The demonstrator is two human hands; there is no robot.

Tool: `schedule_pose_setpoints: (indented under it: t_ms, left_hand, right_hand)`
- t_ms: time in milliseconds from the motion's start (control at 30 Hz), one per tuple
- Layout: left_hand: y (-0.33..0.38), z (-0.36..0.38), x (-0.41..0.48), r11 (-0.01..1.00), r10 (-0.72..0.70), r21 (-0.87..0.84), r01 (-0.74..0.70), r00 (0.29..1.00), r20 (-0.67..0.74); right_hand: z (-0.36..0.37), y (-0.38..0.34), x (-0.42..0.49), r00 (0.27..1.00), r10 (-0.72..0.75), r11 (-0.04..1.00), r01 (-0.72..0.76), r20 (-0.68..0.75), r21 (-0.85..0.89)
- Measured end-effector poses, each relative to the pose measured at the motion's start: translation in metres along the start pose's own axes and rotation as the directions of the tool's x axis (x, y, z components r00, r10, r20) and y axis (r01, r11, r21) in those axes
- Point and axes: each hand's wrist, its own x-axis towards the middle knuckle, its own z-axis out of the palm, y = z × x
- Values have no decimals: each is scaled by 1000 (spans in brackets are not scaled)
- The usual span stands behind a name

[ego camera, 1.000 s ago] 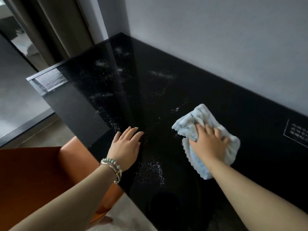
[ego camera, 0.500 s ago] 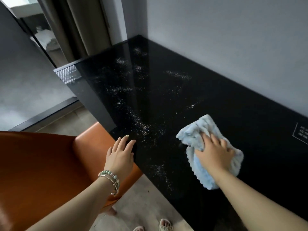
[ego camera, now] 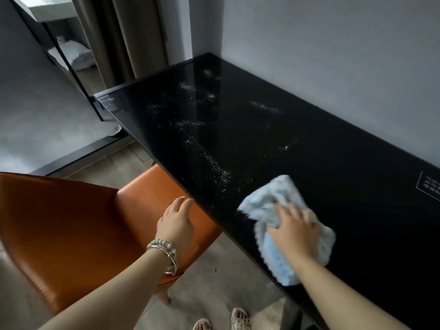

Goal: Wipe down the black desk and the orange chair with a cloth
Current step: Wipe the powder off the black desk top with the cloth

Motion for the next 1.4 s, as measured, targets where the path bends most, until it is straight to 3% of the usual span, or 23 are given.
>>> schedule_pose_setpoints:
  t_ms: [67,133,200,300,433,467,533,600,667,733,867,1033,1100,1200,1267,1333,1400]
  left_hand:
    - [-1,-1,-2,1000,18,-6,-18,1000,11]
    - [-1,0,-4,999,50,-1,-50,999,12]
    - [0,1,-4,996,87,4,-87,996,7]
    - [2,3,-4,991,134,24,-134,991,-2]
    - [12,14,-9,975,208,79,-208,978,13]
    - [16,17,-11,970,228,87,-228,974,13]
    - [24,22,-13,957,270,104,-270,963,13]
    - [29,26,-12,946,304,110,-304,952,16]
    - [31,27,-11,945,312,96,-313,950,20]
    - [32,26,-12,956,290,33,-290,957,5]
    - [26,14,-12,971,216,-97,-220,975,-53]
    - [8,-4,-10,968,183,-150,-204,973,-140]
    - [7,-12,-10,955,184,-195,-225,961,-205]
    - [11,-21,-10,930,157,-273,-246,938,-310]
    - [18,-25,-9,915,139,-315,-252,930,-342]
    - [26,-27,-8,908,154,-321,-270,927,-343]
    - [38,-26,-7,915,208,-270,-301,923,-323]
  right_hand:
    - [-5,17,-4,975,221,974,-221,2,50]
    - [-2,1,-15,965,260,965,-258,-26,40]
    - [6,-32,-30,985,171,985,-170,-26,17]
    - [17,-75,-50,997,-76,996,77,-23,42]
    - [11,-58,-49,977,-210,976,208,35,70]
    - [11,-40,-49,987,-156,987,154,27,43]
    - [5,3,-57,994,110,994,-110,6,18]
    - [-1,28,-70,943,334,942,-333,-15,37]
    - [-2,23,-77,923,383,923,-381,-25,54]
    - [0,-1,-81,945,327,943,-325,-17,66]
    - [9,-60,-87,999,-31,994,29,17,109]
    - [4,-102,-77,926,-371,913,351,67,208]
    - [-4,-104,-70,896,-445,884,441,-14,151]
    - [-22,-99,-55,873,-446,885,463,-196,53]
    - [-35,-87,-37,904,-410,906,419,-120,57]
    - [-41,-68,-19,934,-352,929,341,61,147]
    - [-46,-46,-7,948,-300,941,276,104,194]
